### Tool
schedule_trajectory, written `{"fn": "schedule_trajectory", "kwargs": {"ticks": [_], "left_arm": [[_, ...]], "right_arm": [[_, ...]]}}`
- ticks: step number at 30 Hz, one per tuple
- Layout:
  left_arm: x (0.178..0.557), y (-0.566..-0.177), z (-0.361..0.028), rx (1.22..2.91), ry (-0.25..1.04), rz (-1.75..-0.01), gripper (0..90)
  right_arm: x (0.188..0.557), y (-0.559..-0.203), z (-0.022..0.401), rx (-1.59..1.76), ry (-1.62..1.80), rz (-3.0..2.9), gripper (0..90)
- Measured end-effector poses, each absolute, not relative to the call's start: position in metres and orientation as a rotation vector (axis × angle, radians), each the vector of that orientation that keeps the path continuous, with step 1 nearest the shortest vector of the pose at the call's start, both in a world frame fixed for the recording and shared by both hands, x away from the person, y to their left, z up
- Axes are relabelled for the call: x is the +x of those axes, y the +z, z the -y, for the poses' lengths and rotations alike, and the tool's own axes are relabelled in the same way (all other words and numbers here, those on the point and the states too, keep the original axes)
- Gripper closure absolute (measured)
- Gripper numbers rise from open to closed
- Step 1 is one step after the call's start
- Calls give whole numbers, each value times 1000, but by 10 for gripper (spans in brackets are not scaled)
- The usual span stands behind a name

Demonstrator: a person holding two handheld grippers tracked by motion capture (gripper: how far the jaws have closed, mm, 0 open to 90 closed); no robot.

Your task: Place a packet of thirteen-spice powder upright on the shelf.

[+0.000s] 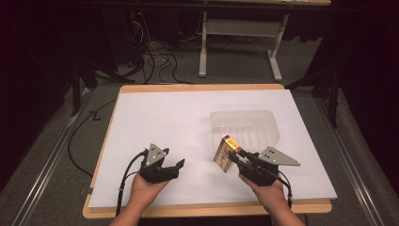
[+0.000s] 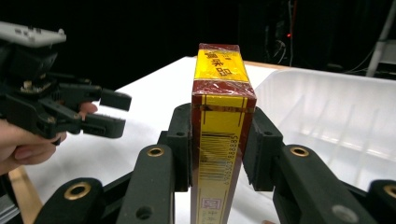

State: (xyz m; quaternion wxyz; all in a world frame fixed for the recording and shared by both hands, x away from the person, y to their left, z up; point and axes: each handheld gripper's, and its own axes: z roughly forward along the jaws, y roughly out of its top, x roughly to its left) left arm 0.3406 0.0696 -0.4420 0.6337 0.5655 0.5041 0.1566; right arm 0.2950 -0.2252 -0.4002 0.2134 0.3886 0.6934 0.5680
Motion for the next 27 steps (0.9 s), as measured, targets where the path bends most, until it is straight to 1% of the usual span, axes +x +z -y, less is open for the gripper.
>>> {"fn": "schedule_trajectory", "kwargs": {"ticks": [2, 9, 13, 19, 22, 27], "left_arm": [[342, -442, -72, 1288, 394, -1152, 265], [345, -439, -80, 1273, 402, -1161, 259], [345, -435, -86, 1250, 382, -1174, 286], [346, -435, -93, 1239, 376, -1201, 289], [346, -433, -95, 1212, 400, -1208, 289], [344, -435, -93, 1224, 437, -1182, 300]], "right_arm": [[294, -394, 232, 1108, 1564, -1876, 684], [296, -383, 245, 1150, 1514, -1785, 683], [299, -377, 255, 1155, 1448, -1693, 683], [306, -376, 262, 1182, 1398, -1635, 683], [313, -376, 266, 1205, 1377, -1610, 683], [325, -376, 272, 1247, 1321, -1565, 683]]}}
